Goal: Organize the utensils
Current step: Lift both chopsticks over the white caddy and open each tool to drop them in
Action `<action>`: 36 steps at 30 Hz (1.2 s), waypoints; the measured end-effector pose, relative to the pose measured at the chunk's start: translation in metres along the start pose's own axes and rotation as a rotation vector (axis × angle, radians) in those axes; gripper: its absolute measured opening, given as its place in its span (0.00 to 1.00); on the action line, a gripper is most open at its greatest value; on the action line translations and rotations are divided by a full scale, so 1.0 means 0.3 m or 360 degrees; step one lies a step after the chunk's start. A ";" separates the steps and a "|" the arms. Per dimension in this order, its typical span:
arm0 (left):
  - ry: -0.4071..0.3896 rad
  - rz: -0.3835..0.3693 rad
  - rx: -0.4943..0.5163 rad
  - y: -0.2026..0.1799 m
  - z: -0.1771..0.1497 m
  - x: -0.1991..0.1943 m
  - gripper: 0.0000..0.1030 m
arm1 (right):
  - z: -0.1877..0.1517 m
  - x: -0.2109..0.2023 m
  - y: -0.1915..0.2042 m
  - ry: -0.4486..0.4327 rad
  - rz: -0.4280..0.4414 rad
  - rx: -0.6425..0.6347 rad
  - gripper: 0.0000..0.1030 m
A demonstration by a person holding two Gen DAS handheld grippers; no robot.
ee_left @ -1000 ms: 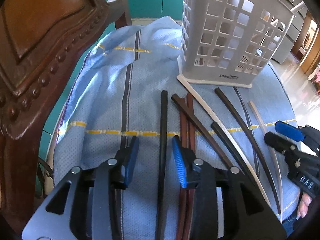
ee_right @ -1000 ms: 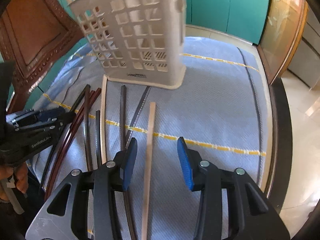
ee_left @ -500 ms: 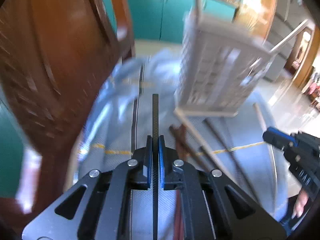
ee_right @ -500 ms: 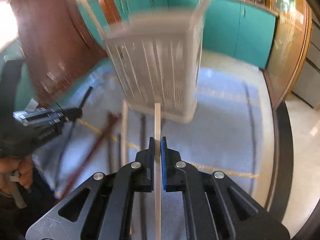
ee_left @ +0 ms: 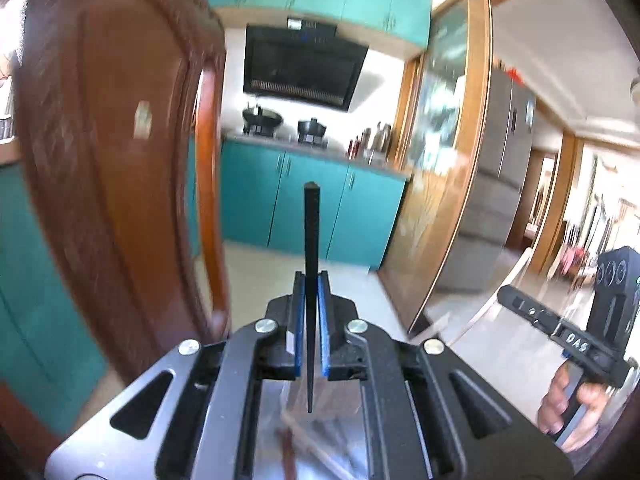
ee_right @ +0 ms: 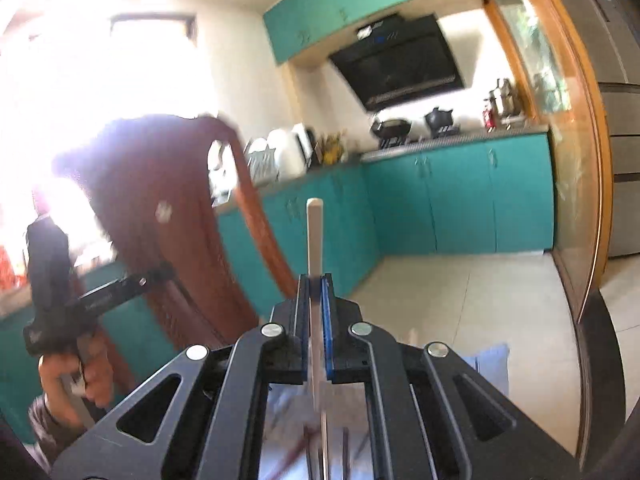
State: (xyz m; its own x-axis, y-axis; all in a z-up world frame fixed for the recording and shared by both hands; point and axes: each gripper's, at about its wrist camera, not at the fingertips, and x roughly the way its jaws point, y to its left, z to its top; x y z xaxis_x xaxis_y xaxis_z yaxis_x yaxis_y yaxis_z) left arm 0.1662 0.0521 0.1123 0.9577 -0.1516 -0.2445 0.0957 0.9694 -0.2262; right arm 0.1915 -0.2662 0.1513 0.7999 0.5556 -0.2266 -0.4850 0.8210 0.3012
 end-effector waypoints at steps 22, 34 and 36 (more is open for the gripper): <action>0.0215 0.0199 0.0153 -0.098 -0.150 0.450 0.07 | -0.049 0.216 -0.037 -0.0141 -0.0208 0.0061 0.06; 0.0196 0.0078 0.0120 -0.066 -0.207 0.404 0.07 | -0.020 0.191 -0.096 -0.0359 -0.0400 0.0211 0.06; 0.0140 0.0054 0.0138 -0.063 -0.217 0.371 0.12 | -0.035 0.220 -0.095 -0.0349 -0.0419 0.0189 0.06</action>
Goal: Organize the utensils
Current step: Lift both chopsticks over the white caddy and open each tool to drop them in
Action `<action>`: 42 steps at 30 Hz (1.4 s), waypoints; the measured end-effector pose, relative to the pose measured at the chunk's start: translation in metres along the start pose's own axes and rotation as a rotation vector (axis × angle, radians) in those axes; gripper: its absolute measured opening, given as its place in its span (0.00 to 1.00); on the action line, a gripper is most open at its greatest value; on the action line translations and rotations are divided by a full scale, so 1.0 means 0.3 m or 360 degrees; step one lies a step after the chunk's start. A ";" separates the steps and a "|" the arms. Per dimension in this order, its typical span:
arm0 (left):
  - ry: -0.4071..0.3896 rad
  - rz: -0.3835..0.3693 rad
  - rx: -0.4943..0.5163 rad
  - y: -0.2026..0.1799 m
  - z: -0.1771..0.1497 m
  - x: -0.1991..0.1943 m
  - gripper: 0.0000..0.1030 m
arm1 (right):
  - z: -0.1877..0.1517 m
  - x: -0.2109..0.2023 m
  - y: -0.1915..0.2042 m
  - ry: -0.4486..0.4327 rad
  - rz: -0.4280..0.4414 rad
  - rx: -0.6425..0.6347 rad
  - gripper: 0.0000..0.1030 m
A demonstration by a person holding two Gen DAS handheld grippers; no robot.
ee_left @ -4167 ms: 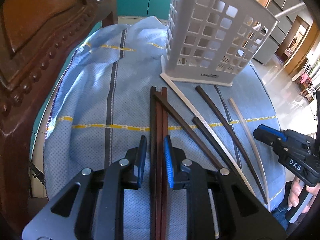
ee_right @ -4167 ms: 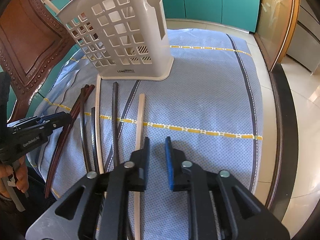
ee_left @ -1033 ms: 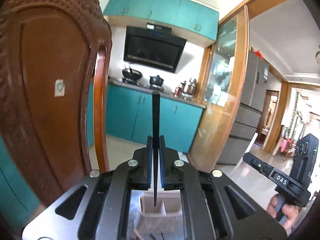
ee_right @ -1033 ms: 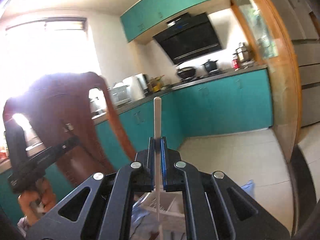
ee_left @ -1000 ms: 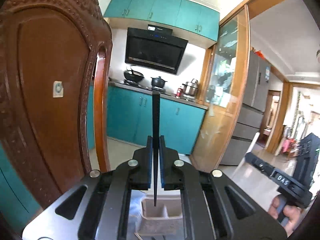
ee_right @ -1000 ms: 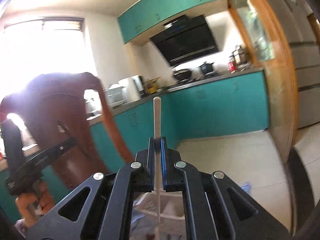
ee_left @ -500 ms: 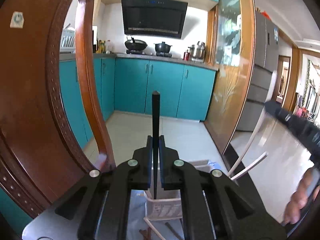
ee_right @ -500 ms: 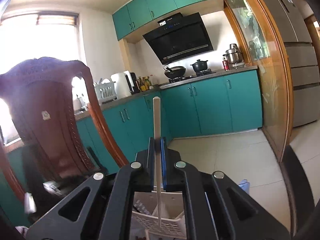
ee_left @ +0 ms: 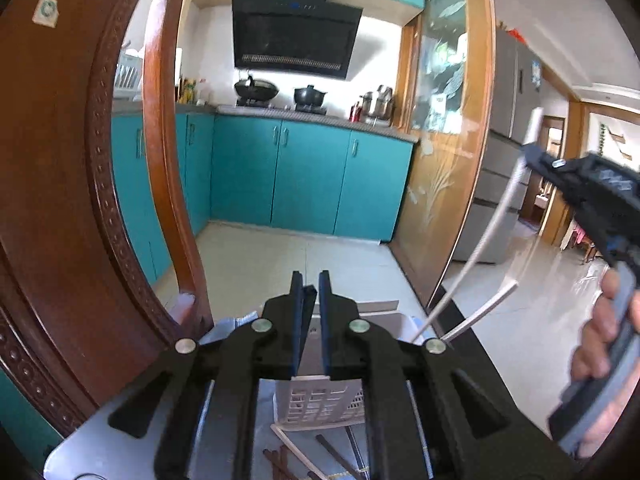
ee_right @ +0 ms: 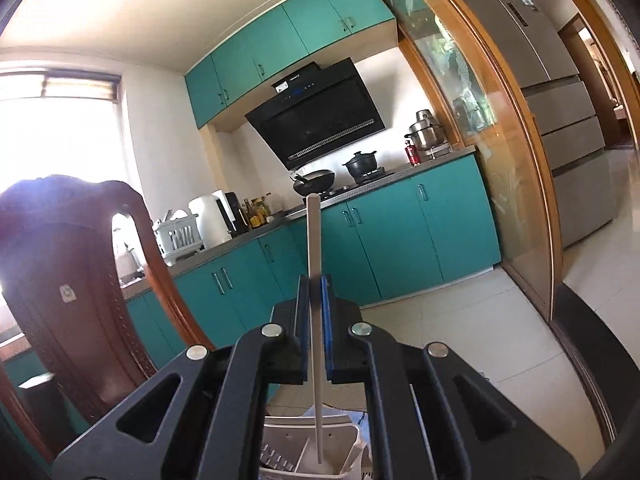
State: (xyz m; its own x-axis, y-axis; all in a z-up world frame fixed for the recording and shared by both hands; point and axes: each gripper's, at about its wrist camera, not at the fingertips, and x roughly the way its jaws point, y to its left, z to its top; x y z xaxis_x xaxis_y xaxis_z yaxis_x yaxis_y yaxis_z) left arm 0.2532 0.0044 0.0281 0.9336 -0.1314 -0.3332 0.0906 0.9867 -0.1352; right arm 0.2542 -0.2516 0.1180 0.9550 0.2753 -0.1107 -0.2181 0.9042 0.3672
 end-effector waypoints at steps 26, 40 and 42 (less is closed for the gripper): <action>0.0066 0.0139 -0.0157 0.188 -0.139 -0.110 0.25 | -0.228 0.034 0.107 0.0279 0.0020 -0.0393 0.08; 0.0166 0.0214 -0.0157 0.222 -0.207 -0.112 0.32 | -0.339 -0.255 0.150 0.0171 0.0464 -0.0614 0.50; 0.0186 0.0229 -0.0165 0.231 -0.214 -0.107 0.32 | -0.412 -0.257 0.137 0.0317 0.0527 -0.0594 0.50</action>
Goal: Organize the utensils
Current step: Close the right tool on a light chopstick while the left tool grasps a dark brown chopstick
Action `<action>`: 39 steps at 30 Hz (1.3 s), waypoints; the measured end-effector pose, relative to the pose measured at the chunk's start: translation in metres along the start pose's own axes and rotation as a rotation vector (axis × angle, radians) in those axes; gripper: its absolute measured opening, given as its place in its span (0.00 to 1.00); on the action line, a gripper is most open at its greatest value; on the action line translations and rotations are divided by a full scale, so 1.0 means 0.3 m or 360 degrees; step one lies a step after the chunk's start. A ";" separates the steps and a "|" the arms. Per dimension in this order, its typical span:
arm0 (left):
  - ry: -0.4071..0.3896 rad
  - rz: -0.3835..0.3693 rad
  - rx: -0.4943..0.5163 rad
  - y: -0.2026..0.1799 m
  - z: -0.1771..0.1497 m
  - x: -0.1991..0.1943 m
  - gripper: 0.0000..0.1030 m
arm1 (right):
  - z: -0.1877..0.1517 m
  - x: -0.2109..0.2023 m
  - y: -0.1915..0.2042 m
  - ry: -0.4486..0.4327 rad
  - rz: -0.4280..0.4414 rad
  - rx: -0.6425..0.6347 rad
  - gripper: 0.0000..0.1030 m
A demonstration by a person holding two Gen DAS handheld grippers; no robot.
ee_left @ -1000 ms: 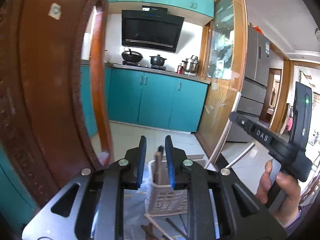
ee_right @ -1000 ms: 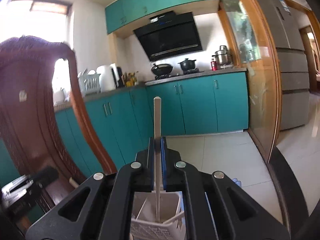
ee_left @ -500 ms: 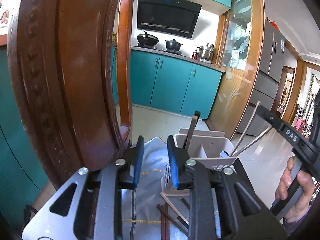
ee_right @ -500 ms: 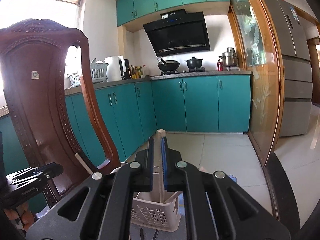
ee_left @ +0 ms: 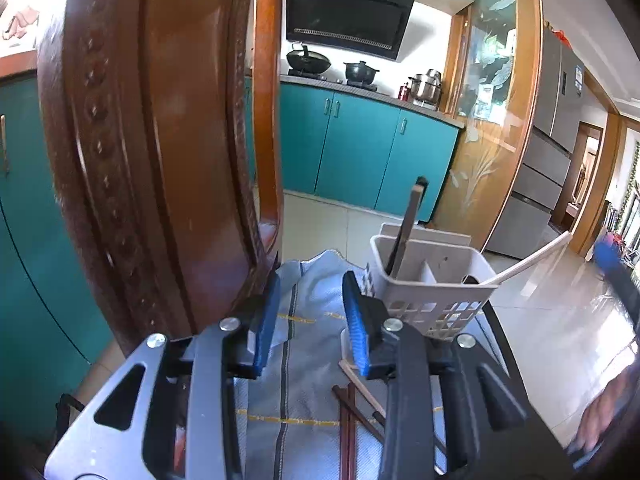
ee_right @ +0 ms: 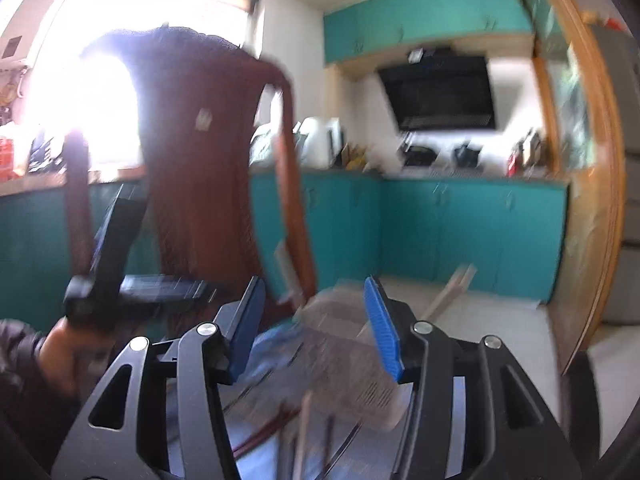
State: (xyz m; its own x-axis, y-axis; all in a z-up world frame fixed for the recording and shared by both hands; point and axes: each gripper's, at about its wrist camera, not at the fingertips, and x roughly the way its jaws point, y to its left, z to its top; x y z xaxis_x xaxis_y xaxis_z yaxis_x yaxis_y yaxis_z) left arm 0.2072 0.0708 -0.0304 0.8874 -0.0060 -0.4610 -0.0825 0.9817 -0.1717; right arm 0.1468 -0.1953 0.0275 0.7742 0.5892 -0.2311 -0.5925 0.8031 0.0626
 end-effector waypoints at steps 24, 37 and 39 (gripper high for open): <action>0.0740 0.0063 0.0121 -0.050 -0.253 0.235 0.40 | -0.402 0.293 -0.129 0.1211 -0.0112 0.0441 0.02; 0.0898 0.0044 0.0218 -0.116 -0.358 0.289 0.43 | -0.420 0.339 -0.094 0.1229 -0.0108 0.0368 0.23; 0.0909 0.0041 0.0210 -0.116 -0.367 0.291 0.43 | -0.423 0.336 -0.120 0.1244 -0.0086 0.0459 0.05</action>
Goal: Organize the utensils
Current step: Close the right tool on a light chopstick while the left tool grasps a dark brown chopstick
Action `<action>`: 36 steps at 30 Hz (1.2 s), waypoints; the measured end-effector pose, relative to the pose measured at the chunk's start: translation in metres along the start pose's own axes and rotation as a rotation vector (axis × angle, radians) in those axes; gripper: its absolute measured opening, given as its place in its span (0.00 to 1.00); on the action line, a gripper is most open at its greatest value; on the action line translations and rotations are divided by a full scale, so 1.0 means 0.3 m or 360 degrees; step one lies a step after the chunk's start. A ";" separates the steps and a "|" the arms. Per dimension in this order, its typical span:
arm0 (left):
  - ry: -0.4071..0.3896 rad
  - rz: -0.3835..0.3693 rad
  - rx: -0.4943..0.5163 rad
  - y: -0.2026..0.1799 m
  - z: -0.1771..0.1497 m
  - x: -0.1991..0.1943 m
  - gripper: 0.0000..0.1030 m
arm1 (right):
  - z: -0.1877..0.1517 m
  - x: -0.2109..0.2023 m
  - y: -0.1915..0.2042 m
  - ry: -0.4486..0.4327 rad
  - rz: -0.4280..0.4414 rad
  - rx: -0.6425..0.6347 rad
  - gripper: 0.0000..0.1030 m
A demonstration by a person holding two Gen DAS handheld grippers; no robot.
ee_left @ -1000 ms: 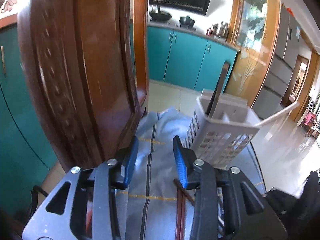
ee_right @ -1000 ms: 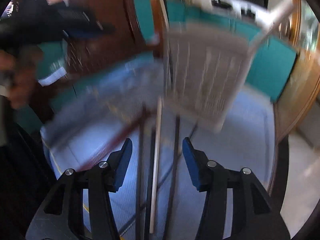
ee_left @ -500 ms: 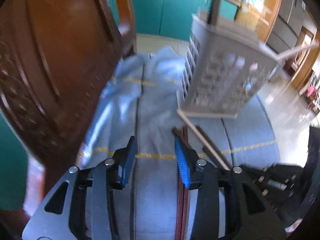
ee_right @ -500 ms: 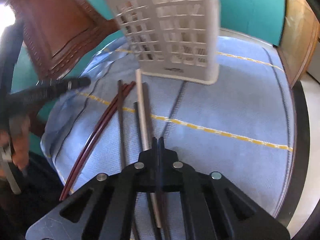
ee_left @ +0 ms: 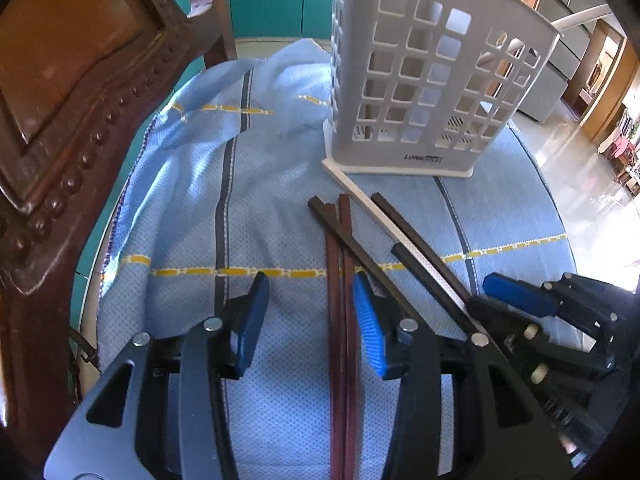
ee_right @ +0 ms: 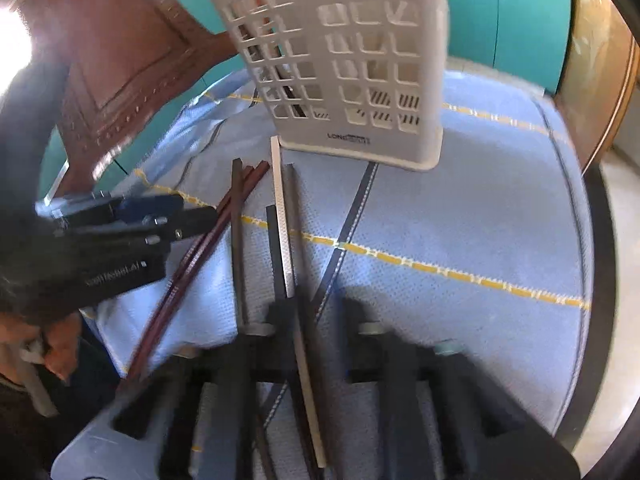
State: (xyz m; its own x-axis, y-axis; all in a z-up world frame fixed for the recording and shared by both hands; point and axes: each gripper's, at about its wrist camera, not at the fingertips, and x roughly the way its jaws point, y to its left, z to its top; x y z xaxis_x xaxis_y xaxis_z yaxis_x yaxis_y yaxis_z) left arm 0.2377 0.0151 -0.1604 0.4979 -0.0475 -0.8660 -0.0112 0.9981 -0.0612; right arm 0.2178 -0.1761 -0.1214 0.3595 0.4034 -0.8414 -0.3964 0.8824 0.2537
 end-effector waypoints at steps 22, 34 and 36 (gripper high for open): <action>0.0034 0.0021 0.0045 -0.018 0.000 0.028 0.44 | 0.014 -0.033 -0.116 0.0004 -0.0155 0.0174 0.29; -0.0061 -0.0192 0.0054 -0.042 -0.009 -0.020 0.13 | 0.020 -0.015 -0.102 0.0004 -0.0176 0.0168 0.32; -0.0082 -0.0188 0.0086 -0.059 -0.016 -0.041 0.13 | 0.019 -0.016 -0.103 0.0004 -0.0174 0.0168 0.32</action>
State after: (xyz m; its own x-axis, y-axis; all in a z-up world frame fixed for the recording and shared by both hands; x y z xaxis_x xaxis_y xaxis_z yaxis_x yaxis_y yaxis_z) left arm 0.2275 -0.0022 -0.1512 0.5371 -0.1641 -0.8274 0.0964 0.9864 -0.1330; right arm 0.2330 -0.2039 -0.1224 0.3937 0.3027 -0.8680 -0.2639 0.9417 0.2088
